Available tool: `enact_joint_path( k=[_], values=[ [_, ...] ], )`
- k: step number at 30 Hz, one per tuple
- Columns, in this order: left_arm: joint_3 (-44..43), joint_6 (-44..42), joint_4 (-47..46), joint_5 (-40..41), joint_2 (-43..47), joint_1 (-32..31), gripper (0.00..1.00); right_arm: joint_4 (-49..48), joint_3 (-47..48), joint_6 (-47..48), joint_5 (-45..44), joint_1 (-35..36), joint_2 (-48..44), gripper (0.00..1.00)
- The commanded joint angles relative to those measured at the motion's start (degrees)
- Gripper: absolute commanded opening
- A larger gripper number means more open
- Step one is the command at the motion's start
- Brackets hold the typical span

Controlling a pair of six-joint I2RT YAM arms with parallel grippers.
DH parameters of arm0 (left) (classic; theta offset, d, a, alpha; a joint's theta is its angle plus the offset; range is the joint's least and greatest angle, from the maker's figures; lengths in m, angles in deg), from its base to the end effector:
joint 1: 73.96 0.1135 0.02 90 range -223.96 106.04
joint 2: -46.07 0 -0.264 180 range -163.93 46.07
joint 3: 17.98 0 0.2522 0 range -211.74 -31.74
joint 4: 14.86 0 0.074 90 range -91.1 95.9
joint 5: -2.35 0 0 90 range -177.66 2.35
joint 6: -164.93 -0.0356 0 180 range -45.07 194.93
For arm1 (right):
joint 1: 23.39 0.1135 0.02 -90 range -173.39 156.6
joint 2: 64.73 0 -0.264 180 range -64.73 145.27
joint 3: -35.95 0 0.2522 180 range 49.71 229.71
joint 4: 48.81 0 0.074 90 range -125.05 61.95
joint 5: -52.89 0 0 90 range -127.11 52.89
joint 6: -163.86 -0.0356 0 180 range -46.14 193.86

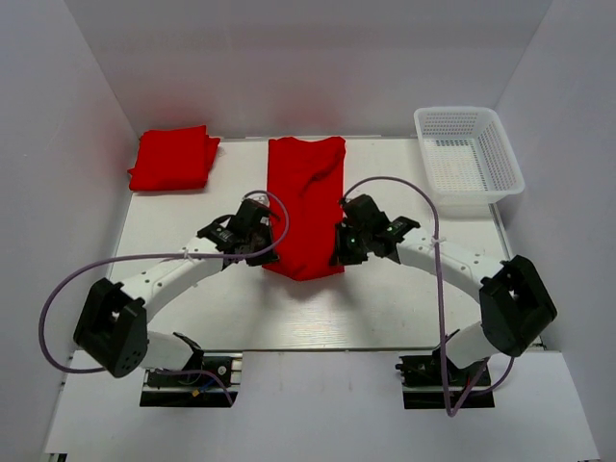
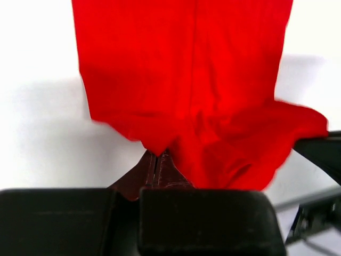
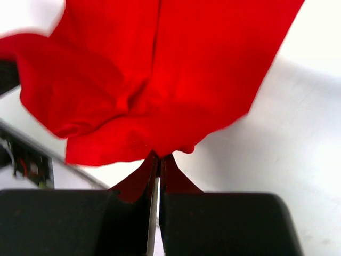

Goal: Fold and stack the t-shirts
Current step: Fold the folded rectangular tshirt in 1/3 of the way

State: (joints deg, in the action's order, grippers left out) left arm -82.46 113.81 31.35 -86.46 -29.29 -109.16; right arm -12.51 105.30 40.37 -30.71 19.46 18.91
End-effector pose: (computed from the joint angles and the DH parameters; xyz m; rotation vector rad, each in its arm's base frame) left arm 0.2133 -0.1495 0.2293 -0.0927 2.6339 -0.4470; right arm 0.2206 0.2101 0.2291 -0.2623 2.5702 0.6853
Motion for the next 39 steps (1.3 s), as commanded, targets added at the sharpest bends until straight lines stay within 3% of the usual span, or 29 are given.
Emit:
enact_joint_path(
  k=[1, 17, 39],
  values=[
    [-4.9, -1.0, 1.1, 4.6, -3.0, 1.6, 0.0, 0.0, 4.8, 3.5, -1.6, -2.2, 2.4, 0.0],
    [-23.5, -8.9, -5.3, 2.4, -18.5, 10.8, 0.0, 3.6, 26.9, 11.6, 3.1, -12.4, 18.5, 0.0],
    [-31.8, -15.0, -17.6, -8.3, -34.7, 16.8, 0.0, 4.5, 42.2, 14.3, 4.8, -17.5, 34.4, 0.0]
  ],
)
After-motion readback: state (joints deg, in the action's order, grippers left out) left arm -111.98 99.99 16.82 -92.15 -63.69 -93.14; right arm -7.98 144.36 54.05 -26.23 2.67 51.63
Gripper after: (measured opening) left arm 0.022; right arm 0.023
